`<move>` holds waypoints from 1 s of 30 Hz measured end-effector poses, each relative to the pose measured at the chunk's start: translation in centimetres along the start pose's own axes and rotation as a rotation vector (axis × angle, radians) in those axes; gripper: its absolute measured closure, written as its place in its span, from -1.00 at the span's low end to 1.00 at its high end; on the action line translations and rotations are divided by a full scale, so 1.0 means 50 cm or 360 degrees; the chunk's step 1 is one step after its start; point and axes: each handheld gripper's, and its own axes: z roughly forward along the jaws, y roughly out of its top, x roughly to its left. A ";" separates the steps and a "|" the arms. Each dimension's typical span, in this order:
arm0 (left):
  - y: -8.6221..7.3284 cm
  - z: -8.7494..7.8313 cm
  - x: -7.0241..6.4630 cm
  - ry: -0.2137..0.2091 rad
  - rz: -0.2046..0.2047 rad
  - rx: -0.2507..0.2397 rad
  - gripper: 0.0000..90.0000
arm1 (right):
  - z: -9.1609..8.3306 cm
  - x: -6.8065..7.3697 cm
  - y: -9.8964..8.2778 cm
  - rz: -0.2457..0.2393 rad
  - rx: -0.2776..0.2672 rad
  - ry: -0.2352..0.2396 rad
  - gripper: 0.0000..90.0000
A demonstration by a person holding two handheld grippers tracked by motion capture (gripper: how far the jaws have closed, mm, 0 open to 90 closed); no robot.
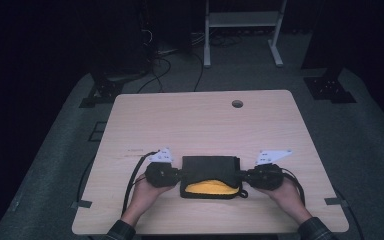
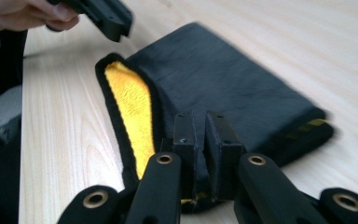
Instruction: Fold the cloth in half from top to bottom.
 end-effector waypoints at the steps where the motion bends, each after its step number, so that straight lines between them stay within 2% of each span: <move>1: -0.001 0.008 -0.002 -0.0009 0.0000 0.0017 0.78 | 0.016 0.004 0.002 -0.0018 0.0027 0.0017 0.82; 5: -0.013 0.027 -0.012 -0.0056 0.0014 0.0112 0.78 | 0.059 0.018 0.001 -0.0075 0.0152 0.0066 0.85; 8: -0.029 0.029 -0.022 -0.0095 0.0021 0.0205 0.78 | 0.070 0.030 -0.008 -0.0108 0.0226 0.0116 0.87; 10: -0.042 0.026 -0.024 -0.0095 0.0018 0.0240 0.78 | 0.071 0.037 -0.018 -0.0148 0.0259 0.0123 0.89; 11: -0.046 0.024 -0.024 -0.0095 0.0004 0.0231 0.78 | 0.071 0.040 -0.024 -0.0165 0.0282 0.0121 0.90; 15: -0.053 0.026 -0.021 -0.0093 -0.0009 0.0238 0.78 | 0.067 0.044 -0.029 -0.0213 0.0287 0.0108 0.89; 18: -0.053 0.023 -0.025 -0.0079 0.0011 0.0227 0.75 | 0.068 0.047 -0.029 -0.0235 0.0290 0.0095 0.86; 20: -0.052 0.018 -0.028 -0.0069 0.0027 0.0214 0.56 | 0.065 0.045 -0.028 -0.0225 0.0271 0.0081 0.65; 22: -0.049 0.009 -0.031 -0.0020 0.0032 0.0189 0.32 | 0.051 0.039 -0.025 -0.0186 0.0214 0.0059 0.44; 24: -0.045 0.000 -0.029 0.0032 0.0015 0.0156 0.07 | 0.039 0.031 -0.022 -0.0179 0.0151 0.0000 0.32; 26: -0.044 -0.011 -0.022 0.0092 -0.0002 0.0125 -0.15 | 0.025 0.021 -0.020 -0.0150 0.0095 -0.0057 0.08; 27: -0.044 -0.015 -0.019 0.0116 -0.0012 0.0110 -0.27 | 0.019 0.015 -0.020 -0.0120 0.0068 -0.0108 -0.05; 30: -0.048 -0.031 -0.008 0.0205 -0.0033 0.0072 -0.50 | 0.008 0.001 -0.023 -0.0079 0.0027 -0.0204 -0.34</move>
